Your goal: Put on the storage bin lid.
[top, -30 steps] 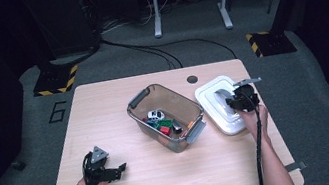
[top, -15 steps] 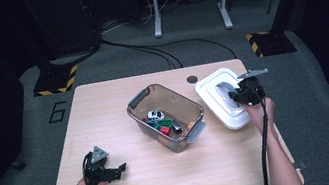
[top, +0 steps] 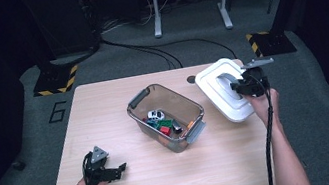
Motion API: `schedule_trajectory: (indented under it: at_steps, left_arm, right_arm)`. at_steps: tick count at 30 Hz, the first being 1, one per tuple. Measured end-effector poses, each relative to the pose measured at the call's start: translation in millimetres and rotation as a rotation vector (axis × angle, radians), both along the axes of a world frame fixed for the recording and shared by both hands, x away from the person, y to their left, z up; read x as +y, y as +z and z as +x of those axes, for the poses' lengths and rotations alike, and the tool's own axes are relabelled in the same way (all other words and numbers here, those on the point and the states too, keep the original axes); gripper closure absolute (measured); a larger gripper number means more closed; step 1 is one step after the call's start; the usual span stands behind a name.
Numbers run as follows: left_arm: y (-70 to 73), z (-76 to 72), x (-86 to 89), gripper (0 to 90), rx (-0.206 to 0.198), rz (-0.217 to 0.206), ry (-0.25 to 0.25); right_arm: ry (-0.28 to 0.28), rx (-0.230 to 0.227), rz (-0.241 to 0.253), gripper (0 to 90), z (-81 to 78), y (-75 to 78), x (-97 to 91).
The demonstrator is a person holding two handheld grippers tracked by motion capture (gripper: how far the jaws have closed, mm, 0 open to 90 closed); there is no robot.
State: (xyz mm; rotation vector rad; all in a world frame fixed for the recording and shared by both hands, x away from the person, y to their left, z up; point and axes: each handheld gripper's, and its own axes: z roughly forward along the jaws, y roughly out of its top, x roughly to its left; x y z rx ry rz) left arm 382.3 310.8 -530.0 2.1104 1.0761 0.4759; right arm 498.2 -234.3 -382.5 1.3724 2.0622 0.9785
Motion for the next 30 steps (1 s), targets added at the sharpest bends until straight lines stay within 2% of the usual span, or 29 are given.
schedule_trajectory:
  at_steps: [7, 9, 14, 24, 30]
  left_arm:
    - [0.0, 0.0, 0.0, 8.2, 0.0, 0.001, 0.0]
    - [0.0, 0.0, 0.0, 8.2, 0.0, 0.0, 0.0]
    - [0.3, 0.1, 0.5, 8.2, 0.002, 0.007, -0.006]
    - [0.4, 0.1, 0.6, 8.2, 0.001, 0.009, -0.007]
    - [0.3, 0.0, 0.5, 8.2, 0.003, 0.007, -0.006]
  right_arm:
    - [0.013, -0.023, 0.006, 67.3, -1.0, 21.4, 0.8]
    - [0.013, -0.023, 0.006, 67.4, -0.6, 23.3, 1.6]
    - [0.038, -0.037, 0.009, 67.3, 0.4, 37.1, 8.6]
    - [0.083, -0.046, 0.024, 67.3, 1.0, 53.4, 28.0]
    - [0.111, -0.042, 0.052, 67.3, 2.1, 60.5, 47.8]
